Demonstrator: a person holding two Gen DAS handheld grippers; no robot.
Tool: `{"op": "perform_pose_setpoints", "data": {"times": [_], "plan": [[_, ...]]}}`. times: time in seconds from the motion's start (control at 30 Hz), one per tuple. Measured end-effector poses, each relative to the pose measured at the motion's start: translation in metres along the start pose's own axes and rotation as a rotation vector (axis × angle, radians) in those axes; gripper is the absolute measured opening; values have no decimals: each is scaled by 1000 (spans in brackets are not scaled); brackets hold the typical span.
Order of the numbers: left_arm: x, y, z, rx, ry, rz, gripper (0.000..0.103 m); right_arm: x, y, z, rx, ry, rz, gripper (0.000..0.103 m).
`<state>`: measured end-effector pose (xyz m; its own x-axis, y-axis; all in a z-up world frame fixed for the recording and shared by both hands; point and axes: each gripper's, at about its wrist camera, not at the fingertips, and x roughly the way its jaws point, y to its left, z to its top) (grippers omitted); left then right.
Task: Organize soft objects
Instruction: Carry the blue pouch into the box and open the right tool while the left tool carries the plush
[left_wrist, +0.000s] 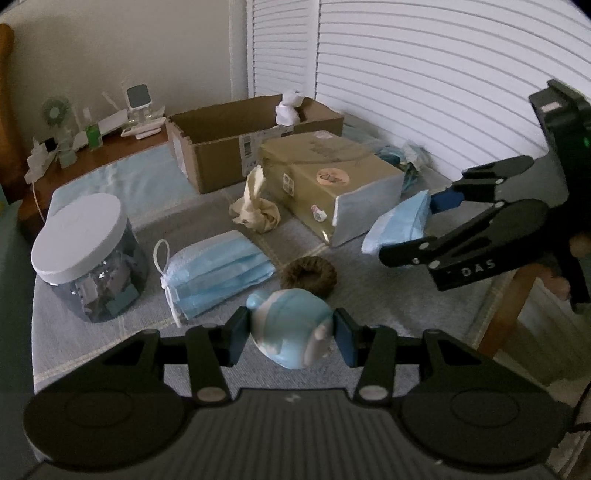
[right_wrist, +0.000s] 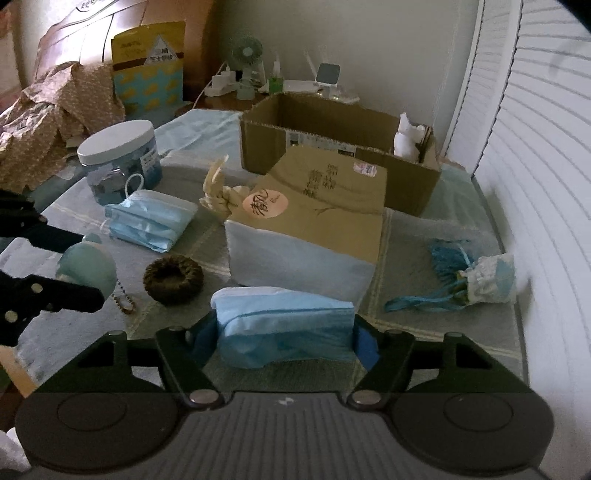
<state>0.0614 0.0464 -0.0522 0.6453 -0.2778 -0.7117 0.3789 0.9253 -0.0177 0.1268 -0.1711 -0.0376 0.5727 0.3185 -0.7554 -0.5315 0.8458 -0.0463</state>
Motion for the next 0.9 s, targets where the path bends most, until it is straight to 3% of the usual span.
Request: {"op": "perform_pose_setpoints", "data": {"times": [0.3,0.57,0.9], "plan": [[-7,-3,7,23,12,-25,48,-26,-1,-1,-8,-15,-5,77],[-21,-11,14,40,-24,-35,48,-51,1,4,-32,-67,-13,77],[-33,-4,30,28,-67,-16,48,-65,-12,42,-21,-173,-39,77]]}}
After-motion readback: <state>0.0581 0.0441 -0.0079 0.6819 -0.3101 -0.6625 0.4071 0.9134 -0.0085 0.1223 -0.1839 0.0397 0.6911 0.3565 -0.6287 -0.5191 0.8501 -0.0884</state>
